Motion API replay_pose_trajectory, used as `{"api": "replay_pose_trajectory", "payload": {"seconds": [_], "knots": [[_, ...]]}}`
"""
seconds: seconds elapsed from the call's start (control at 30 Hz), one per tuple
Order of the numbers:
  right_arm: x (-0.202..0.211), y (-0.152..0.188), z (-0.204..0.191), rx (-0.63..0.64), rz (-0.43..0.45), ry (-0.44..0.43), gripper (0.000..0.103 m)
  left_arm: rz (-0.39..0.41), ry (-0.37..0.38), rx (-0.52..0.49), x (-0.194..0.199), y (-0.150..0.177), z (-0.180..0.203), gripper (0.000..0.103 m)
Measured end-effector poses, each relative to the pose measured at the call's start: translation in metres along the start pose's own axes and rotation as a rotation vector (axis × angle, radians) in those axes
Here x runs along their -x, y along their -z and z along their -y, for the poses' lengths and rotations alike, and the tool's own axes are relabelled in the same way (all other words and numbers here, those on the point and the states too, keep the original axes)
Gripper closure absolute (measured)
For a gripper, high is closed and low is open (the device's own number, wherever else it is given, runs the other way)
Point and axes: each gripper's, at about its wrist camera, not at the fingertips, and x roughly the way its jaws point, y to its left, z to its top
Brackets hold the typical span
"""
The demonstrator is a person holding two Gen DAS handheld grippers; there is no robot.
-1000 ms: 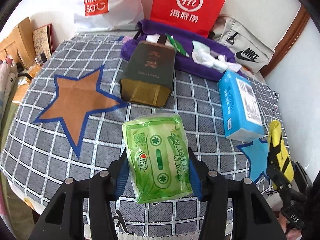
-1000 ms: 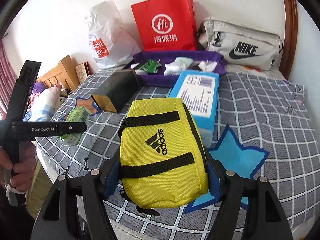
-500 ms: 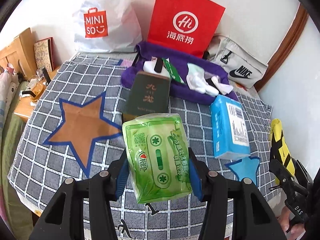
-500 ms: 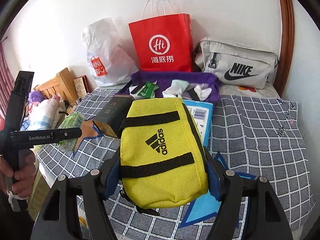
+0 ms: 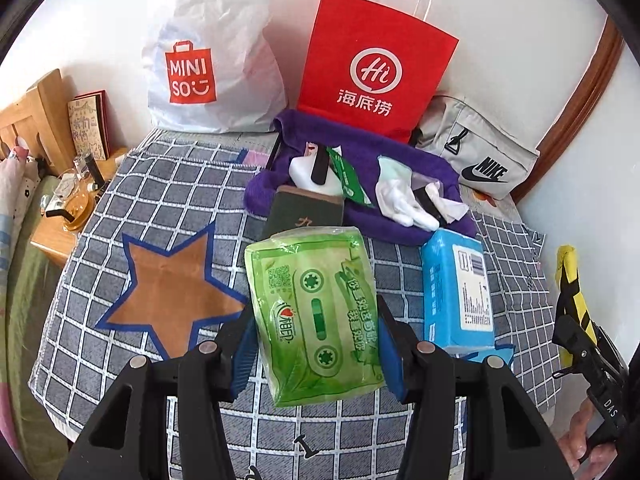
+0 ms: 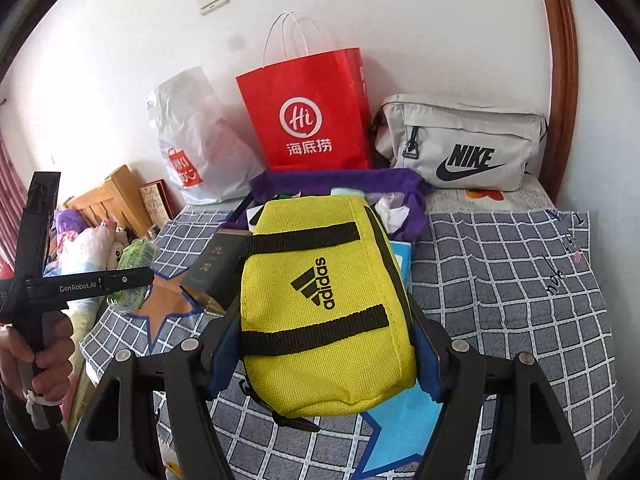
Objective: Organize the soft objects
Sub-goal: 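Carry the wipe pack in the left tool and the yellow pouch in the right tool over the towel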
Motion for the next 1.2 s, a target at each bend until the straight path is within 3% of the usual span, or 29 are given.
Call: {"api": "replay_pose_trajectory", "payload": {"seconds": [0.5,1.2], "knots": [[-0.014,-0.037,0.017,-0.048,0.000,-0.020,0.031,-0.006,0.024,-0.002,-0.017,-0.034,0.018,0.051],[-0.106,-0.098,0.034,-0.043,-0.034,-0.003,0.031,-0.066,-0.020,-0.029,-0.077,-0.093,0.014,0.051]]}}
